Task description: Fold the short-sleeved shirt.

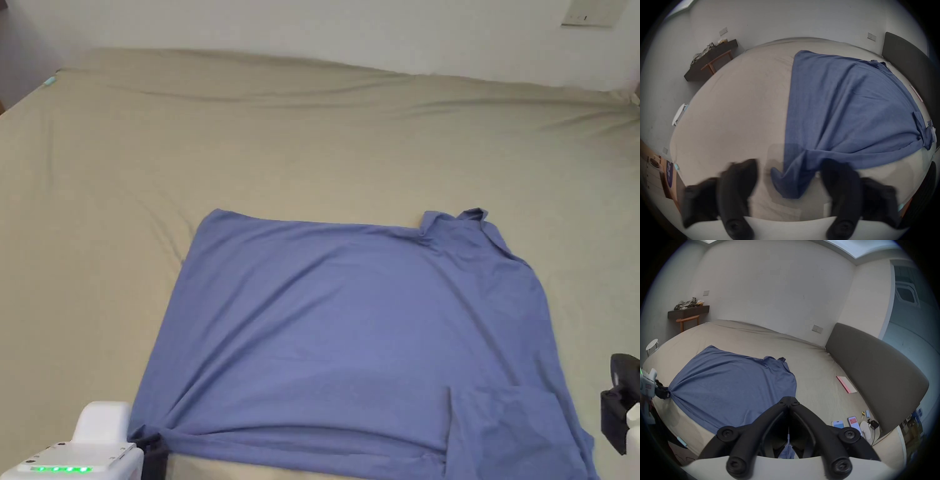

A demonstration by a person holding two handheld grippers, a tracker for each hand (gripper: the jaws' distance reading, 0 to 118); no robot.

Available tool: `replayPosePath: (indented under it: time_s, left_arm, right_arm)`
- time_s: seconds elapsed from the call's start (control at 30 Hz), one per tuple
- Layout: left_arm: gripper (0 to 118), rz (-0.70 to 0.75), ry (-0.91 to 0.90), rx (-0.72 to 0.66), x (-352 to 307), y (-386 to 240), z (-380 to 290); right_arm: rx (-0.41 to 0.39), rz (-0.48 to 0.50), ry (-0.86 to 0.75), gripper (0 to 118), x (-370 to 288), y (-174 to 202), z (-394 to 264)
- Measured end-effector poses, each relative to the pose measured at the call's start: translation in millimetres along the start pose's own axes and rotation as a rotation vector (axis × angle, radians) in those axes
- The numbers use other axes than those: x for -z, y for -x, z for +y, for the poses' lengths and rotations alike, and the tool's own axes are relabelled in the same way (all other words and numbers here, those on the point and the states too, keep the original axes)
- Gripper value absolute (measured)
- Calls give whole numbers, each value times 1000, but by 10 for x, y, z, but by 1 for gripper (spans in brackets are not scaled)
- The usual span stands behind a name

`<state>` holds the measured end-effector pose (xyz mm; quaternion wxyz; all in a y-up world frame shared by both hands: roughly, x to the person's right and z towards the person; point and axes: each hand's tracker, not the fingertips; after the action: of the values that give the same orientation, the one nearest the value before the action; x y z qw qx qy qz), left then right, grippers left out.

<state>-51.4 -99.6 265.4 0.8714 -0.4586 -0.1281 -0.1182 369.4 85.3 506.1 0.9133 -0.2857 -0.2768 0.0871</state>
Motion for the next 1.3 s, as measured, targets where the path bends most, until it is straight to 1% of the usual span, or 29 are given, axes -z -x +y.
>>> replayPosePath:
  time_s: [0.03, 0.07, 0.1, 0.17, 0.2, 0.23, 0.3, 0.37, 0.4, 0.43, 0.47, 0.5, 0.53, 0.57, 0.67, 0.77, 0.87, 0.9, 0.93, 0.97, 1.0, 1.03, 1.07, 1.1, 1.17, 1.23, 1.3]
  left_arm:
    - [42, -52, 9, -16, 18, -27, -14]
    - [24, -81, 8, -20, 21, -68, -19]
    - [8, -61, -11, 6, -18, -137, -17]
    - [7, -70, -45, 79, -86, -238, 9]
    - [7, -46, -49, 75, -114, -265, 15]
    - [7, -54, -53, 67, -145, -247, 28]
    - [7, -71, -87, 18, -228, -202, 50]
    - [7, -68, -114, 8, -340, -161, 85]
    - [7, -71, -120, 4, -394, -143, 109]
    - [7, -75, -124, -3, -440, -138, 128]
    - [7, -82, -131, -10, -480, -139, 141]
    - [7, -84, -136, -11, -523, -149, 157]
    - [7, -82, -139, -7, -524, -152, 167]
    - [7, -78, -148, 1, -551, -166, 175]
    - [7, -60, -151, 26, -571, -204, 201]
    - [7, -58, -130, 7, -536, -198, 181]
    - [7, -50, -106, 2, -464, -209, 128]
    - [7, -48, -99, 0, -446, -210, 109]
    - [7, -47, -92, -3, -420, -221, 90]
    - [7, -46, -85, -6, -400, -223, 76]
    - [7, -42, -77, -7, -371, -228, 65]
    - [7, -40, -67, -10, -360, -243, 68]
    - [7, -46, -58, -18, -350, -250, 70]
    - [7, -47, -58, -29, -342, -247, 69]
    - [7, -53, -60, -50, -347, -233, 75]
    - [7, -67, -111, -105, -402, -206, 78]
    - [7, -83, -162, -137, -497, -189, 108]
  right_arm:
    - [4, -7, 4, 3, 0, -22, -14]
    - [3, -18, 8, 3, 3, -39, -26]
    - [0, -31, 17, 3, 12, -57, -40]
    - [9, -40, 39, 3, 50, -112, -72]
    - [22, -41, 58, 3, 79, -147, -92]
    - [38, -31, 100, 3, 129, -186, -124]
    - [63, 11, 160, 5, 239, -250, -227]
    - [93, 45, 260, 6, 399, -313, -391]
    - [107, 45, 300, 12, 469, -322, -489]
    - [126, 55, 335, 29, 543, -335, -606]
    - [137, 61, 371, 69, 618, -345, -721]
    - [153, 87, 423, 96, 708, -338, -859]
    - [161, 78, 458, 108, 767, -331, -967]
    - [176, 80, 479, 109, 815, -321, -1066]
    - [167, 93, 583, 109, 953, -284, -1303]
    - [151, 128, 578, 109, 998, -240, -1405]
    - [157, 133, 576, 109, 1042, -221, -1426]
    - [162, 139, 576, 105, 1070, -219, -1430]
    - [168, 153, 585, 99, 1100, -216, -1433]
    - [175, 170, 597, 70, 1141, -207, -1440]
    - [179, 189, 599, 28, 1166, -217, -1451]
    - [216, 231, 578, 11, 1184, -246, -1483]
    - [267, 269, 547, 11, 1197, -278, -1508]
    - [284, 246, 564, 11, 1184, -259, -1498]
    - [244, 250, 551, 11, 1159, -278, -1493]
    - [250, 253, 507, 11, 1085, -313, -1466]
    - [262, 244, 415, 11, 974, -369, -1368]
